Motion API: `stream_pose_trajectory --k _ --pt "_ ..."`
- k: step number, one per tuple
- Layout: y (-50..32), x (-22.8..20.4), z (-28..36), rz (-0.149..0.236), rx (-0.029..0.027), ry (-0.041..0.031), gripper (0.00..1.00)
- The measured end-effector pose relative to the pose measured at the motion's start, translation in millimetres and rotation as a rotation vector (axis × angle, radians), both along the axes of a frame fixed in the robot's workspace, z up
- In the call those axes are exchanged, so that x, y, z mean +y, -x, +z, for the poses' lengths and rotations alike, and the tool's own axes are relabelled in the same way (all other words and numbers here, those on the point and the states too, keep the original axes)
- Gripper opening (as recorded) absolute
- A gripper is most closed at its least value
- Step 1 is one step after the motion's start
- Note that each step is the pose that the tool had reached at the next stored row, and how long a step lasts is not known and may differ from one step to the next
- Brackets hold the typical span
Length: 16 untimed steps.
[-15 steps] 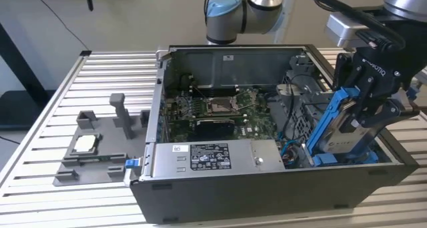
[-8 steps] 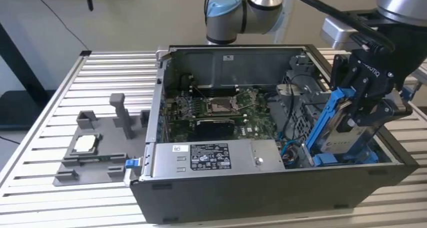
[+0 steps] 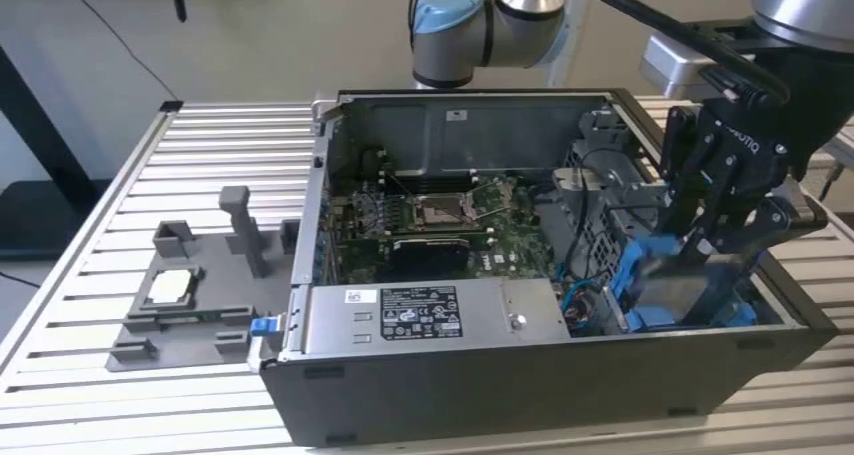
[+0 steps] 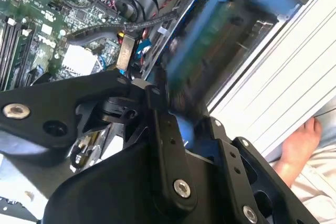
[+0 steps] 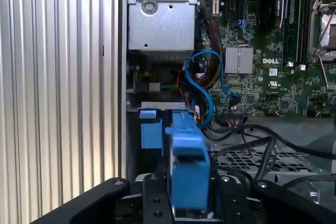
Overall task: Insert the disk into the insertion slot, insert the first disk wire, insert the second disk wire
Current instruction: 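Insert the disk into the insertion slot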
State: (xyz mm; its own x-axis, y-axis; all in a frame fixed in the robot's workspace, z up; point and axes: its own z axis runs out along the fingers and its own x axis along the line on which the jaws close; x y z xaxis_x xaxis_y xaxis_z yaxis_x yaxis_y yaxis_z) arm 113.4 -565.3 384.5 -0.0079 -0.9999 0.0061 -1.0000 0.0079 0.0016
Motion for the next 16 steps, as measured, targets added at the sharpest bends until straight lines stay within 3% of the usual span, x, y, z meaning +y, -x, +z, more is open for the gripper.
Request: stream_pose_trajectory --k 1,8,16 --pt "0.0 0.0 0.0 0.0 0.0 0.0 0.41" --pt "0.0 0.8 1.5 0.0 -0.0002 0.0002 0.41" --pt "0.1 2.6 10.8 0.0 -0.0021 -0.0001 0.41"
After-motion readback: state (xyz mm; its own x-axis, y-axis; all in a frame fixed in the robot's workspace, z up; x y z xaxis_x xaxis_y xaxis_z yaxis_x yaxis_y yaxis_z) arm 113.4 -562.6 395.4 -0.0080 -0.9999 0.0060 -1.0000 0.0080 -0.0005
